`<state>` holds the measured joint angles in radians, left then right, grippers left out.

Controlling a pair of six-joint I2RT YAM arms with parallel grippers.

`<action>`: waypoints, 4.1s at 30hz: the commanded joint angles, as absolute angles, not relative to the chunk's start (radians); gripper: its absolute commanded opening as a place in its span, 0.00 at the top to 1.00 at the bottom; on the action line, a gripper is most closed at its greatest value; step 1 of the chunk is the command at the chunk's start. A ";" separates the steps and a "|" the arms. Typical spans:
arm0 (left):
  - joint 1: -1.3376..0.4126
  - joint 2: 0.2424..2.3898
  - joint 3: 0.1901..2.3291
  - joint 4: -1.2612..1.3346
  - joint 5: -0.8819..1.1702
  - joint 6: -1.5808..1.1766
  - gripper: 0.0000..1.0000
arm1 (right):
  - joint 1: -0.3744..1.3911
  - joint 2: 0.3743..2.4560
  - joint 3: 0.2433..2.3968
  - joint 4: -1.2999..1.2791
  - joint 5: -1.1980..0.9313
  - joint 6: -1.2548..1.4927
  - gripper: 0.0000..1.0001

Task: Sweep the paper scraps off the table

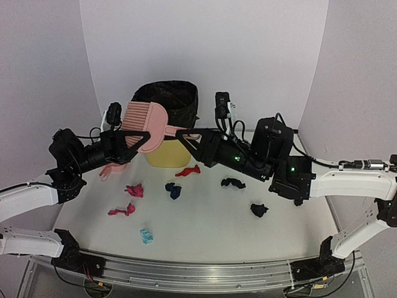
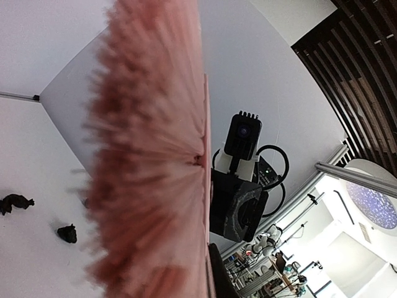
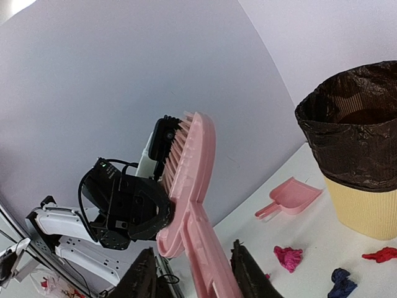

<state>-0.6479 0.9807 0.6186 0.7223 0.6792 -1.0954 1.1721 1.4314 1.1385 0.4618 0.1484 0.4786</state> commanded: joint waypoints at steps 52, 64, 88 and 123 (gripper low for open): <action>-0.648 1.034 1.115 -0.878 -0.403 -0.947 0.00 | 1.028 2.278 1.816 -0.080 -0.191 1.162 1.00; -0.648 1.106 1.122 -0.822 -0.378 -0.905 0.00 | 0.905 1.879 1.312 -0.213 -0.083 1.085 1.00; -0.647 1.090 1.097 -0.805 -0.359 -0.887 0.00 | 0.935 2.236 1.962 -0.162 -0.193 1.020 1.00; -0.648 1.089 1.039 -0.710 -0.262 -0.827 0.00 | 1.076 1.920 1.666 -0.372 -0.429 0.768 1.00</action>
<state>-0.6487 1.0821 1.0332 -0.7489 -0.2785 -0.8575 0.9729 1.8129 1.4977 -0.2999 -0.1542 0.8691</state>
